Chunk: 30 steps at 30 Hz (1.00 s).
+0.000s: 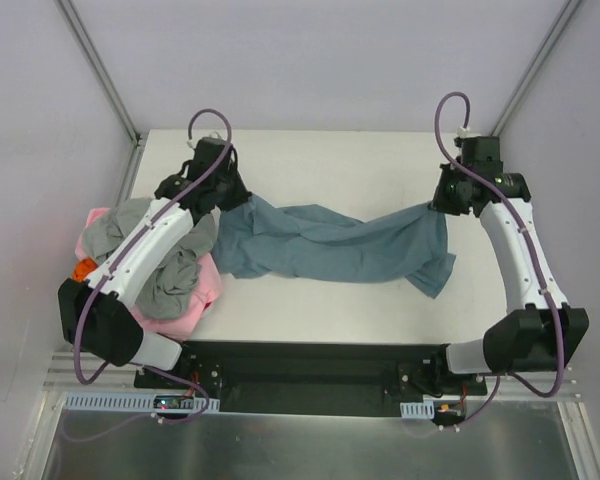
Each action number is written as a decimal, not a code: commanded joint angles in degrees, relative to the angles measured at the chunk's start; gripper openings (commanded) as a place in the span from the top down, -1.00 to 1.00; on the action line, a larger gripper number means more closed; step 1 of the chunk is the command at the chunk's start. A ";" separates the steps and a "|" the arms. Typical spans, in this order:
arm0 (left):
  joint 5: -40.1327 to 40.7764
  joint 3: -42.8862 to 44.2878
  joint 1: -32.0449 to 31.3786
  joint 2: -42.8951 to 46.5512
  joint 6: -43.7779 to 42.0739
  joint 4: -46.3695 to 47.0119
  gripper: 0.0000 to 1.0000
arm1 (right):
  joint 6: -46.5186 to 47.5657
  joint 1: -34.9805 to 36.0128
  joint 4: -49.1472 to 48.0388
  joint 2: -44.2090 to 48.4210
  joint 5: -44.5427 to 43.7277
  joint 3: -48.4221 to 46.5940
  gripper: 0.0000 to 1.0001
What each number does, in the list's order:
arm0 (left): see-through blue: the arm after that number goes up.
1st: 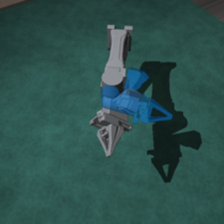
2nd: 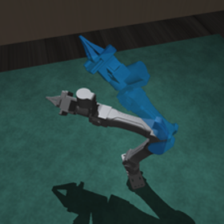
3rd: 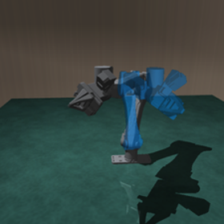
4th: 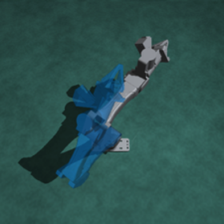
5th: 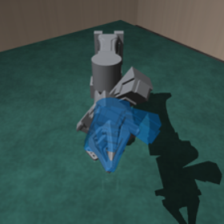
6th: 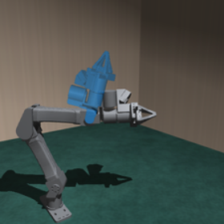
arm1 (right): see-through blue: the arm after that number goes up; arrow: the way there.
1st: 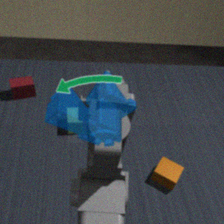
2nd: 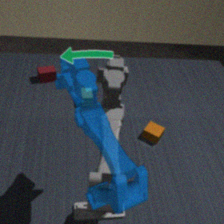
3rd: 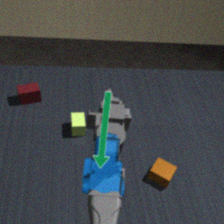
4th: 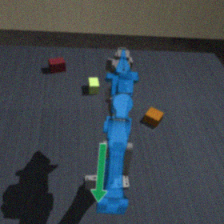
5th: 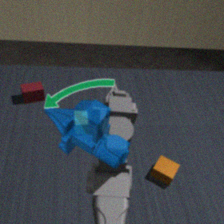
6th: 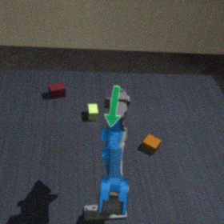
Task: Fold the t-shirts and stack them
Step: Flatten out the tshirt
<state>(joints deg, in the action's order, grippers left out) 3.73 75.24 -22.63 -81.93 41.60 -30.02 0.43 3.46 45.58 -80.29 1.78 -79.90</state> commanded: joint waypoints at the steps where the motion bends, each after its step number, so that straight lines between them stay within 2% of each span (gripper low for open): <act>1: 3.74 10.41 1.62 4.15 -1.78 0.05 1.00 | 5.80 -0.30 0.39 5.84 -3.89 -7.63 0.99; 7: 7.44 25.62 2.42 2.48 -7.05 -0.04 1.00 | 5.29 -0.39 -2.78 8.40 -4.07 -18.70 0.99; 11: 6.38 28.47 2.42 2.83 -7.85 -0.04 1.00 | -0.24 -0.21 0.72 8.75 0.48 -22.14 0.99; 12: 6.21 28.21 2.42 3.09 -7.85 -0.04 1.00 | -4.69 -0.39 1.43 9.27 1.55 -21.79 0.99; 15: 5.68 24.53 2.42 4.67 -7.68 -0.21 1.00 | -10.07 -0.30 1.80 10.15 8.92 -14.70 0.99; 18: 3.83 15.40 2.42 6.95 -5.84 -0.21 1.00 | -13.16 -0.12 -0.23 10.86 15.87 0.93 0.99; 20: 3.66 6.88 2.42 8.97 -3.73 -0.30 1.00 | -14.84 0.66 -2.16 11.30 14.23 12.15 0.99; 23: 4.27 -3.85 2.42 11.00 -0.74 -0.39 1.00 | -15.28 2.77 -3.83 11.04 8.86 22.02 0.99; 27: 6.02 -13.08 2.42 11.36 1.10 -0.21 1.00 | -15.80 3.57 -5.59 7.00 7.36 27.24 0.99; 30: 6.99 -14.94 2.42 10.22 0.94 -0.21 1.00 | -16.68 3.66 -6.73 1.47 7.88 28.13 0.99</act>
<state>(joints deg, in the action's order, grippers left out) 8.03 61.56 -20.53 -72.62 40.58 -31.59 -13.74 6.92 42.59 -75.20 10.48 -51.27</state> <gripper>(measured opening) 0.008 0.030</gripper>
